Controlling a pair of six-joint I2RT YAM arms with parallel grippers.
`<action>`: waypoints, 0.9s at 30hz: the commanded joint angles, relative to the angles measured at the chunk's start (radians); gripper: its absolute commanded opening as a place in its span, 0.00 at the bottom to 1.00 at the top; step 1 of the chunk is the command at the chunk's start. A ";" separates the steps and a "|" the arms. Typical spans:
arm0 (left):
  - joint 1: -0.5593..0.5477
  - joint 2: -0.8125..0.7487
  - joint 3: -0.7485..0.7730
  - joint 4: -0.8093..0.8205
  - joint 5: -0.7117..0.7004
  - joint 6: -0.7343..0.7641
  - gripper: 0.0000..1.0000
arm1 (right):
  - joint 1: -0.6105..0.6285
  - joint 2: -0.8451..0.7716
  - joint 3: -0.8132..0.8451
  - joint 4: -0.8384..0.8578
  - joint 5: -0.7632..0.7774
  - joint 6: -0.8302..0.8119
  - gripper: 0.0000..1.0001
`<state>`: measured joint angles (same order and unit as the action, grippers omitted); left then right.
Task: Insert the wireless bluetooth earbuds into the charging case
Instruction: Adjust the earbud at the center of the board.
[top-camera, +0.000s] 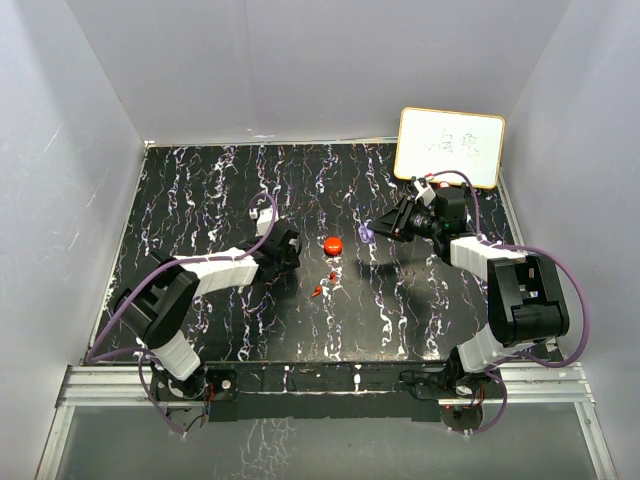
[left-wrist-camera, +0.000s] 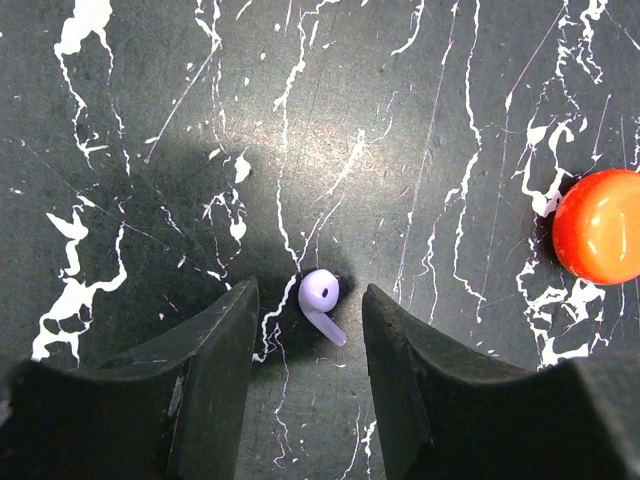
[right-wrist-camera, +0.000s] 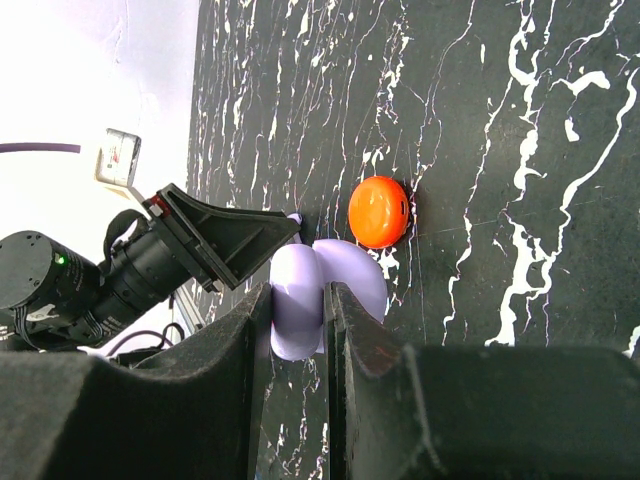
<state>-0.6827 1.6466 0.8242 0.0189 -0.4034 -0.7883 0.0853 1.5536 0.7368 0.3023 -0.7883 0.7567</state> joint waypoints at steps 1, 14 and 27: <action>-0.004 0.024 0.001 0.018 0.019 -0.008 0.45 | 0.003 -0.012 0.000 0.041 -0.003 -0.018 0.00; -0.008 -0.018 -0.078 0.255 0.174 0.003 0.45 | 0.002 -0.017 -0.009 0.041 0.000 -0.019 0.00; -0.008 -0.260 -0.141 0.256 0.135 0.064 0.45 | 0.002 -0.017 -0.004 0.038 0.001 -0.019 0.00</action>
<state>-0.6846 1.4067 0.6434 0.3370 -0.2279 -0.7616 0.0853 1.5536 0.7231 0.2966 -0.7876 0.7555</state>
